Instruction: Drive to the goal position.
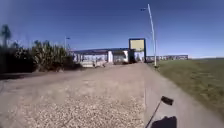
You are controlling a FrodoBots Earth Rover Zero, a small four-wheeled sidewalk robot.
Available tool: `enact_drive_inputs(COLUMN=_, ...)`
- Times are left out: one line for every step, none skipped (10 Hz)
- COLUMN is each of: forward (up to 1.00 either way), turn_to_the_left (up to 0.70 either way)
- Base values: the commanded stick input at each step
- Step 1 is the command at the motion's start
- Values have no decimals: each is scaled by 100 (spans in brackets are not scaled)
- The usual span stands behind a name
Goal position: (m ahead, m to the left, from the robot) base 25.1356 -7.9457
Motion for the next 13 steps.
enact_drive_inputs(forward=100, turn_to_the_left=-2)
enact_drive_inputs(forward=100, turn_to_the_left=-19)
enact_drive_inputs(forward=100, turn_to_the_left=-36)
enact_drive_inputs(forward=100, turn_to_the_left=-9)
enact_drive_inputs(forward=100, turn_to_the_left=-2)
enact_drive_inputs(forward=100, turn_to_the_left=0)
enact_drive_inputs(forward=100, turn_to_the_left=0)
enact_drive_inputs(forward=100, turn_to_the_left=0)
enact_drive_inputs(forward=100, turn_to_the_left=0)
enact_drive_inputs(forward=100, turn_to_the_left=0)
enact_drive_inputs(forward=100, turn_to_the_left=0)
enact_drive_inputs(forward=100, turn_to_the_left=0)
enact_drive_inputs(forward=100, turn_to_the_left=0)
